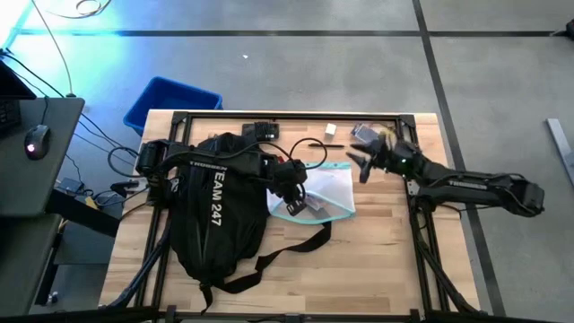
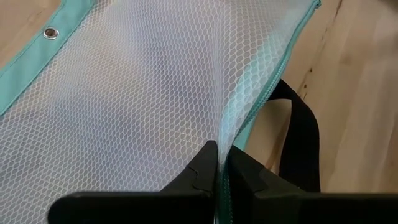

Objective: Unpack backpack
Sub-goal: Put the black pen into the transparent zip bag

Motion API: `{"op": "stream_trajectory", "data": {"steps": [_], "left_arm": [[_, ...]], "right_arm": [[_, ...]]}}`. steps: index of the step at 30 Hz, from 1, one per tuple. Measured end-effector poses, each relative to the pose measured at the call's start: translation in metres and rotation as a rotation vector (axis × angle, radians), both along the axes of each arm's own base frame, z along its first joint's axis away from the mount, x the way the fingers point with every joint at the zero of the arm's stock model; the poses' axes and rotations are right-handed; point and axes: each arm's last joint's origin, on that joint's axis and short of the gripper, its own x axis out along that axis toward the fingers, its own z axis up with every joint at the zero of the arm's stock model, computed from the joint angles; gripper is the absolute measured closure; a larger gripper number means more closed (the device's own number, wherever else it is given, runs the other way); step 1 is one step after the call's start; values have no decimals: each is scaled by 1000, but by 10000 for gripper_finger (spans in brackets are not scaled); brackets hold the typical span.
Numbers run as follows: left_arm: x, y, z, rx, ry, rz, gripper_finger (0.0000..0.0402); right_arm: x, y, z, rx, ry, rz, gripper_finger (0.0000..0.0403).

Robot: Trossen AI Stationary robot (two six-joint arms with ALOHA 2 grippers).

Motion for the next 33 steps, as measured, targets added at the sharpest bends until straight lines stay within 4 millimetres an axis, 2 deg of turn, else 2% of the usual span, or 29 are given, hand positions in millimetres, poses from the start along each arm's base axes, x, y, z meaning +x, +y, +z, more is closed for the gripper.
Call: {"op": "stream_trajectory", "data": {"steps": [6, 12, 14, 21, 26, 30, 33], "left_arm": [[0, 0, 0, -15, -2, -8, 402], [0, 0, 0, -21, -1, 0, 402], [0, -1, 0, -22, -1, -1, 402], [1, -1, 0, -22, -7, -2, 402], [1, -1, 0, -22, -8, -2, 402], [1, -1, 0, -23, -8, -2, 402], [1, -1, 0, -22, -8, -3, 402]], "right_arm": [[5, -25, -23, 22, 103, -62, 263], [12, -48, -40, 52, 30, 111, 263], [14, -54, -47, 31, 38, 126, 263], [19, -72, -76, 116, 132, 135, 263], [24, -92, -83, 137, 144, 95, 263], [30, -100, -79, 117, 126, 124, 263], [32, -105, -80, 128, 170, 75, 263]]}}
